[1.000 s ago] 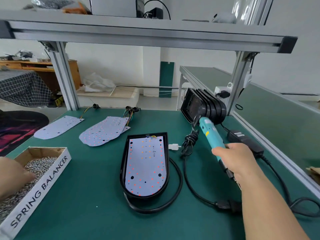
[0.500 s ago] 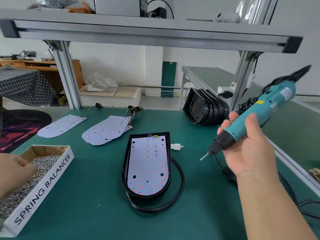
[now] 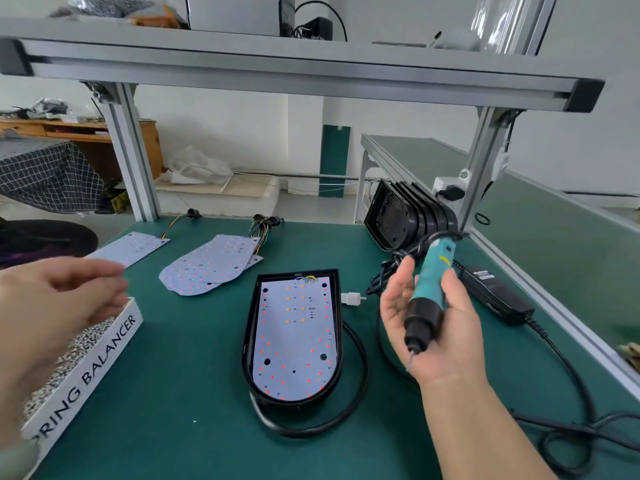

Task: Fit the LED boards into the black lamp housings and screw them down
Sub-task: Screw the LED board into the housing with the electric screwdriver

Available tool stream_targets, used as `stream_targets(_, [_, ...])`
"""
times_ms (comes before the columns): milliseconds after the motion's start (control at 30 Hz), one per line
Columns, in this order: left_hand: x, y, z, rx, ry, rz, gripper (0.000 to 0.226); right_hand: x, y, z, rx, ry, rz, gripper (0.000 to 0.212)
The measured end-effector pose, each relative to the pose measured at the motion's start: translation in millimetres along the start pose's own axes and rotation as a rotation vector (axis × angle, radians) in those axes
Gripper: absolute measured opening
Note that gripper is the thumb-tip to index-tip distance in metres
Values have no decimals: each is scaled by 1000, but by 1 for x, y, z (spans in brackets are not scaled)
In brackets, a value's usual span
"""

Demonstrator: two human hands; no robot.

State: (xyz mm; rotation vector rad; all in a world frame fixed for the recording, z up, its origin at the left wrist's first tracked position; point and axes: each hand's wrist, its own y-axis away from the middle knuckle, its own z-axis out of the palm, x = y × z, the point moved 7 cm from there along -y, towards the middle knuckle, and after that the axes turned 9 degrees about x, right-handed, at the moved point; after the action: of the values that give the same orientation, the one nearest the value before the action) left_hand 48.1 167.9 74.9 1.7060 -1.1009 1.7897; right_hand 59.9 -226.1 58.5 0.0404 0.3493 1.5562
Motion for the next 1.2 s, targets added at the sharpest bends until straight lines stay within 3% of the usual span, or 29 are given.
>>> stream_targets(100, [41, 27, 50, -132, 114, 23, 20, 8, 5, 5, -128, 171, 50, 47])
stream_targets(233, [67, 68, 111, -323, 315, -83, 21, 21, 14, 14, -302, 123, 169, 74])
stream_targets(367, [60, 102, 138, -486, 277, -128, 19, 16, 12, 18, -318, 112, 56, 53])
stream_targets(533, [56, 138, 149, -696, 162, -124, 17, 4, 13, 20, -296, 202, -67, 59])
stream_targets(700, [56, 153, 151, -750, -57, -8, 18, -13, 7, 0, 72, 91, -286, 30])
stream_targets(800, [57, 157, 154, -714, -73, 19, 26, -28, 6, -13, 233, -19, -370, 32])
stream_targets(933, [53, 160, 158, -605, -84, -17, 19, -34, 4, -15, 233, -88, -388, 20])
stream_targets(1200, [53, 159, 164, -492, 74, -70, 18, -21, 8, -8, 159, -5, -370, 22])
